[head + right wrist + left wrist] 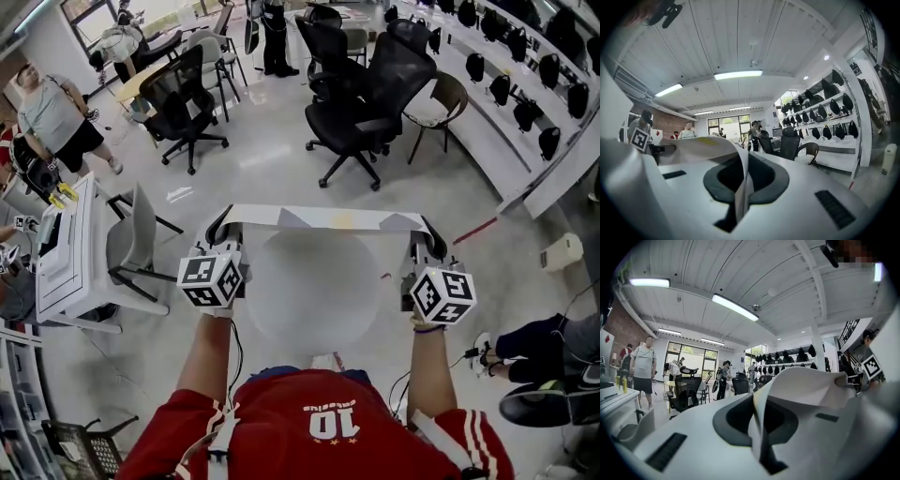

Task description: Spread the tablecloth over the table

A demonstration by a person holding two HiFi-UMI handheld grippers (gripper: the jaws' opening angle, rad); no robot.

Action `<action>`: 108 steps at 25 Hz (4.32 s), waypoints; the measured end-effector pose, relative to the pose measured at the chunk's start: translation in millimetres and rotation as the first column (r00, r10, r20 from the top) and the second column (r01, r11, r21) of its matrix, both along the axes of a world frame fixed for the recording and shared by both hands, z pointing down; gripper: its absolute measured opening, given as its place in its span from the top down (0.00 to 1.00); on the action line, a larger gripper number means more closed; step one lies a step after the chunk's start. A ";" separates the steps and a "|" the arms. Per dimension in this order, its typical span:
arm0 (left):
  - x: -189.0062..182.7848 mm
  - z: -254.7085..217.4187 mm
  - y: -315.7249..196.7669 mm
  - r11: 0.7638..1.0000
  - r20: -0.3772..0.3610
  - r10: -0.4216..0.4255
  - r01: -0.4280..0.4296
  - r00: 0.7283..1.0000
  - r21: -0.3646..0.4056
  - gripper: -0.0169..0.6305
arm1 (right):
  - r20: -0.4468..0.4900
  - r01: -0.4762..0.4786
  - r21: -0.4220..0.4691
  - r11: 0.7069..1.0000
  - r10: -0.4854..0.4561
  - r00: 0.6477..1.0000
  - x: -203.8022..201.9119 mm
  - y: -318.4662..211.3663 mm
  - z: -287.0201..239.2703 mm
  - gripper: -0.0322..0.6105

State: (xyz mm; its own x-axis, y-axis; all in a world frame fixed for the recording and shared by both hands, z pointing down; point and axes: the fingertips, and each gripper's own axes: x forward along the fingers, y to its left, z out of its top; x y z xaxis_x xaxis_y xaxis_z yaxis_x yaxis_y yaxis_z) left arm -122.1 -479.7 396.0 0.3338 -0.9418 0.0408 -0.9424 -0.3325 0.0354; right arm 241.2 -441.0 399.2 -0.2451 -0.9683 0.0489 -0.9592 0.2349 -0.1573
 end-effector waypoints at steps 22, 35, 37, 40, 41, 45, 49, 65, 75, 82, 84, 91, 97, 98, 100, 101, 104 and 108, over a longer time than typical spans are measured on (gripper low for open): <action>-32.8 78.4 105.0 0.993 0.045 0.065 -0.061 0.997 -0.097 0.96 | -0.018 -0.053 -0.133 0.990 0.051 0.999 -34.7 121.0 67.2 0.92; -50.3 136.1 163.3 0.981 0.059 0.085 -0.073 0.995 -0.182 0.95 | -0.033 -0.044 -0.237 0.971 0.038 0.999 -53.0 189.6 123.5 0.92; -53.9 147.4 172.4 0.977 0.062 0.086 -0.072 0.994 -0.203 0.95 | -0.034 -0.043 -0.251 0.967 0.036 0.999 -56.1 197.5 132.1 0.92; -63.9 166.3 183.2 0.971 0.061 0.098 -0.082 0.993 -0.225 0.95 | -0.037 -0.044 -0.269 0.962 0.035 0.999 -66.3 208.7 145.5 0.92; -67.8 172.6 185.5 0.969 0.062 0.103 -0.086 0.993 -0.231 0.95 | -0.041 -0.044 -0.274 0.961 0.034 0.999 -70.5 211.7 150.0 0.92; -77.4 194.3 185.6 0.961 0.090 0.115 -0.088 0.989 -0.261 0.95 | -0.054 -0.035 -0.304 0.952 0.019 0.998 -81.2 217.1 170.4 0.92; -77.9 208.1 180.7 0.954 0.095 0.116 -0.084 0.989 -0.286 0.95 | -0.029 -0.038 -0.350 0.936 0.029 0.999 -82.1 216.1 191.3 0.92; -98.5 283.0 235.8 0.913 0.158 0.138 -0.064 0.978 -0.403 0.75 | 0.019 -0.005 -0.402 0.916 0.014 1.000 -102.2 230.6 228.7 0.92; -121.1 297.0 268.7 0.899 0.146 0.124 -0.049 0.982 -0.435 0.71 | 0.057 -0.002 -0.417 0.909 0.028 0.998 -107.9 223.7 229.4 0.92; -140.2 303.4 299.1 0.890 0.167 0.136 -0.046 0.976 -0.454 0.71 | 0.070 0.009 -0.430 0.903 0.024 0.997 -112.4 219.3 231.9 0.92; -149.9 306.8 311.2 0.887 0.156 0.128 -0.042 0.980 -0.460 0.71 | 0.081 0.011 -0.438 0.899 0.027 0.996 -115.3 219.0 233.1 0.91; -155.5 286.7 309.8 0.909 0.074 0.080 -0.042 0.994 -0.414 0.71 | 0.093 0.023 -0.455 0.890 0.022 0.995 -125.9 214.8 240.6 0.90; -126.0 246.1 282.4 0.942 0.025 0.114 -0.100 0.993 -0.320 0.71 | 0.103 0.048 -0.471 0.881 0.000 0.995 -132.5 214.2 248.2 0.90; -121.7 242.1 280.6 0.944 0.026 0.123 -0.109 0.992 -0.311 0.72 | 0.096 0.053 -0.476 0.878 -0.008 0.995 -133.7 215.6 250.7 0.89; -115.5 236.9 278.9 0.944 0.015 0.136 -0.125 0.991 -0.304 0.71 | 0.085 0.065 -0.489 0.870 -0.026 0.996 -136.2 219.4 255.7 0.87; -113.6 235.9 278.7 0.943 0.002 0.139 -0.131 0.990 -0.305 0.71 | 0.076 0.069 -0.496 0.865 -0.036 0.996 -137.7 221.6 258.0 0.86; -106.3 235.6 281.5 0.937 -0.042 0.149 -0.155 0.988 -0.313 0.71 | 0.038 0.070 -0.515 0.854 -0.059 0.998 -140.8 228.4 263.4 0.84; -90.4 234.5 283.8 0.929 -0.048 0.189 -0.195 0.981 -0.314 0.72 | -0.013 0.074 -0.537 0.840 -0.097 0.995 -141.8 236.1 268.4 0.83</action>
State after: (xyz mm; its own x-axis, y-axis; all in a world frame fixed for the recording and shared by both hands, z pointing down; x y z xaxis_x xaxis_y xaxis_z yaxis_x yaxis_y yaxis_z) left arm -212.5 -195.9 630.5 0.5100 -0.7992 0.3182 -0.8602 -0.4759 0.1834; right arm 99.4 -204.9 667.6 -0.3127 -0.7638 0.5646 -0.9471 0.2060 -0.2460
